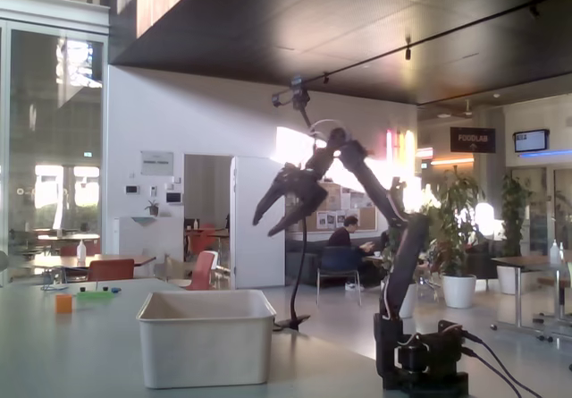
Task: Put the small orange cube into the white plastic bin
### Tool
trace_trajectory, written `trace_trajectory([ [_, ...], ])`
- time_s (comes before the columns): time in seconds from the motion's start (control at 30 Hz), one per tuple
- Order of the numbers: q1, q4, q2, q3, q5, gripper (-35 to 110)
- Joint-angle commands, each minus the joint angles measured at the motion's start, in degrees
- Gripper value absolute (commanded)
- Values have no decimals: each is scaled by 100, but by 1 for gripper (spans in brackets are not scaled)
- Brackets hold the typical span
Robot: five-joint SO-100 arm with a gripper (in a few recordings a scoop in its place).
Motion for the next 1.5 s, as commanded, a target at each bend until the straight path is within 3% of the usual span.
trace_trajectory([
  [0.0,-246,18,958,554,9,15],
  [0.33,-2101,-9,2777,4043,519,11],
  [0.5,-2918,-149,2804,4386,659,11],
  [0.7,-2997,-659,2760,5106,606,11],
  [1.03,-2936,-2707,2839,7515,598,11],
  [1.2,-2900,-3120,3050,7980,598,10],
  [1.47,-2909,-3085,4878,8350,545,8],
])
